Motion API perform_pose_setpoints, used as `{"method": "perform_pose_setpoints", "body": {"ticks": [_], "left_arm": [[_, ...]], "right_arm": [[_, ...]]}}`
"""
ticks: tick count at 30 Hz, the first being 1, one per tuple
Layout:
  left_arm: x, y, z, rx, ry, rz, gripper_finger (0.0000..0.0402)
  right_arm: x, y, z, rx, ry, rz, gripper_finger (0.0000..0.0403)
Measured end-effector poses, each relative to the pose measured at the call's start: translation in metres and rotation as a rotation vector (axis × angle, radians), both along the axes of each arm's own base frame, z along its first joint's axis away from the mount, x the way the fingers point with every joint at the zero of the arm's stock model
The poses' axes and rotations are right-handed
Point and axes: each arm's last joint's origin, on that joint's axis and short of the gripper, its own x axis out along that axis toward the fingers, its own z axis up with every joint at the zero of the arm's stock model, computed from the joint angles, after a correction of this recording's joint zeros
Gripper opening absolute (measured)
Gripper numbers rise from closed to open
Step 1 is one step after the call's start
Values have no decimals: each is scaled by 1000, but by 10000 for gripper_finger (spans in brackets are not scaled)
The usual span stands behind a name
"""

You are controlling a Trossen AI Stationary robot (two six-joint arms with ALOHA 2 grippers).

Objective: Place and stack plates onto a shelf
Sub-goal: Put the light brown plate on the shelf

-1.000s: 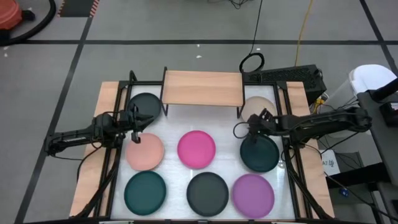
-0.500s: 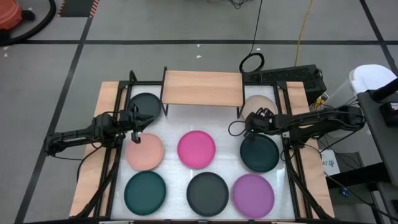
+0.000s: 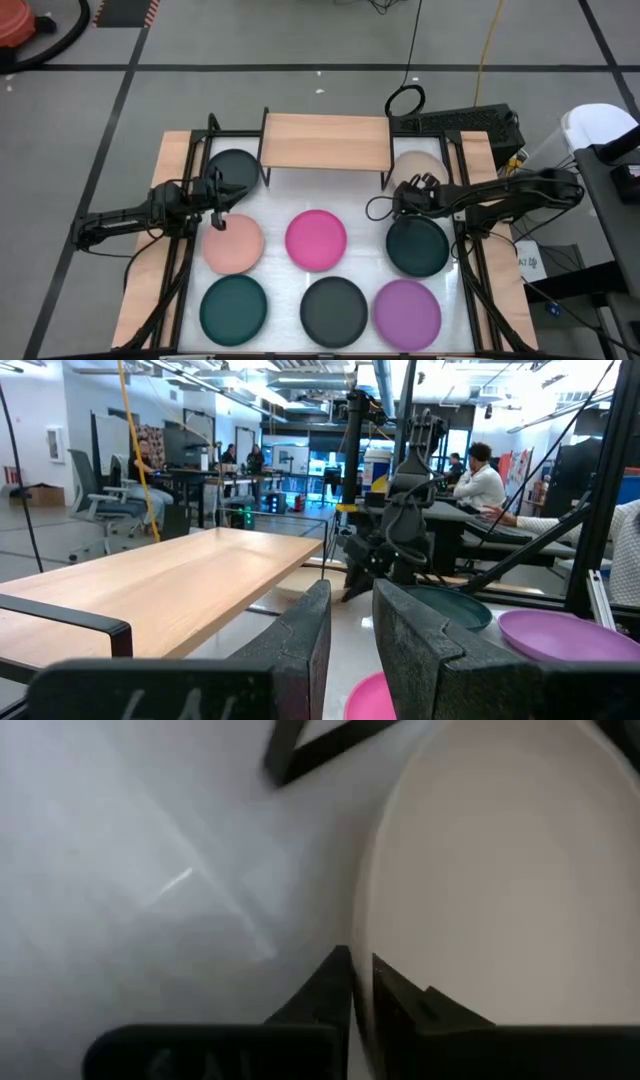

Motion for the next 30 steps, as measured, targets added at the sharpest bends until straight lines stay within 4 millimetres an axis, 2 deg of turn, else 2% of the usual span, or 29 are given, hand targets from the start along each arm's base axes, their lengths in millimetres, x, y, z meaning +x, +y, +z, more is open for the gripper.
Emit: {"method": "perform_pose_setpoints", "body": {"ticks": [6, 12, 17, 21, 25, 30], "left_arm": [[0, 0, 0, 0, 0, 0, 83], [0, 0, 0, 0, 0, 0, 83], [0, 0, 0, 0, 0, 0, 83], [0, 0, 0, 0, 0, 0, 83], [0, 0, 0, 0, 0, 0, 83], [0, 0, 0, 0, 0, 0, 83]], "right_arm": [[-5, -2, 32, -162, -83, -62, 3], [-3, -2, 80, -365, -210, -71, 2], [12, -3, 127, -514, -302, -13, 1], [35, 2, 159, -610, -409, 112, 1], [62, 10, 172, -670, -475, 279, 1], [92, 17, 162, -648, -438, 418, 1]]}}
